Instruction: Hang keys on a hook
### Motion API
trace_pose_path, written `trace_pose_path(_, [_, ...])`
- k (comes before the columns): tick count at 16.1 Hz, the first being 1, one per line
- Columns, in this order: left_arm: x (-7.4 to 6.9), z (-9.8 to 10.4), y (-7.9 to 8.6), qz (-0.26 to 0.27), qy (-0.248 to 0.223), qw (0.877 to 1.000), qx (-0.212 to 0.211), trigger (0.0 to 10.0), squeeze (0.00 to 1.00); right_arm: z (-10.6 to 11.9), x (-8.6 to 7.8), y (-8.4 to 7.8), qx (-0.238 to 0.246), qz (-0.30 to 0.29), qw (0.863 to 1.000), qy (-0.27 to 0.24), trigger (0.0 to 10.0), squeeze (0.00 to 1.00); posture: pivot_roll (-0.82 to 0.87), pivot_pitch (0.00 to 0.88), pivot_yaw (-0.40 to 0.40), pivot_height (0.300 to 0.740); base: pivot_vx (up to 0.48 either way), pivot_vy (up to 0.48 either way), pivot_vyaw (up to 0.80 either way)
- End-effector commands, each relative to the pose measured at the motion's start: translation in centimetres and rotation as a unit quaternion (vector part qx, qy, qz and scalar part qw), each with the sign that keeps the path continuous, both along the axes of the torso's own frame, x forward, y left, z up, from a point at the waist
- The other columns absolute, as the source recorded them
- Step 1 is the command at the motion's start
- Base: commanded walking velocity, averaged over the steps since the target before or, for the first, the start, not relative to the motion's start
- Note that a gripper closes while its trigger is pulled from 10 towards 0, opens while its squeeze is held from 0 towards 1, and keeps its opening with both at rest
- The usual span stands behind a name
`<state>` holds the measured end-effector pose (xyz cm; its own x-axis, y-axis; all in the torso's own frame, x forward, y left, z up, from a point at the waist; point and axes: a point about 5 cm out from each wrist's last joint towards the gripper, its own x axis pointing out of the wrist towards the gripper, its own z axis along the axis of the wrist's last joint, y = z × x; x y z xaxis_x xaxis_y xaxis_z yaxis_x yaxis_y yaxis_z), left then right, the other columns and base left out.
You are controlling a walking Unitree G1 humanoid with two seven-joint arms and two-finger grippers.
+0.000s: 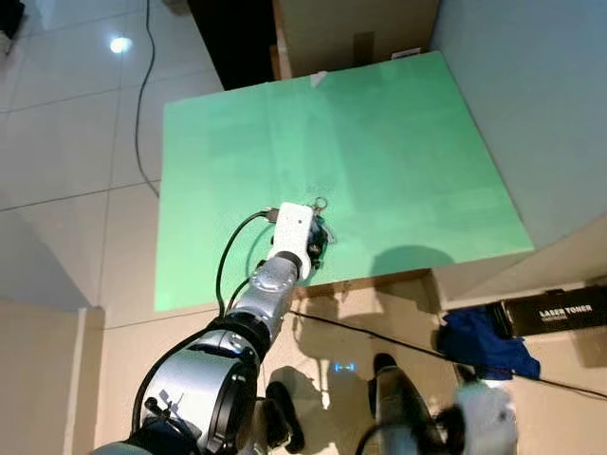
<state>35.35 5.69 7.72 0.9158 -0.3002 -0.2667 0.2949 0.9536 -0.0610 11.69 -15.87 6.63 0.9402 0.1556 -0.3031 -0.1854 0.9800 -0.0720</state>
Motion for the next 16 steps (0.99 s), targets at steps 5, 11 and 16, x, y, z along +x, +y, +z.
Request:
trace_pose_path(5, [0.4, 0.8, 3.9, 0.01, -0.06, 0.996, -0.068, 0.0, 0.0, -0.7, 5.4, -1.6, 0.019, 0.023, 0.999, -0.015, 10.0, 1.0, -0.26, 0.042, 0.08, 0.74, 0.0, 0.0, 0.0])
trace_pose_path(11, [-4.6, 1.6, 9.5, 0.017, -0.17, 0.984, -0.051, 0.0, 0.0, -0.5, 11.7, -2.6, 0.048, 0.011, 0.998, -0.048, 10.0, 1.0, -0.08, 0.0, 0.033, 0.74, 0.0, 0.0, 0.0])
trace_pose_path(16, [-10.7, 0.1, 12.8, 0.064, -0.175, 0.982, -0.019, 9.1, 0.0, 2.4, 12.5, -3.4, 0.029, 0.014, 0.994, -0.102, 10.0, 0.85, -0.06, 0.0, 0.003, 0.74, 0.0, 0.0, 0.0])
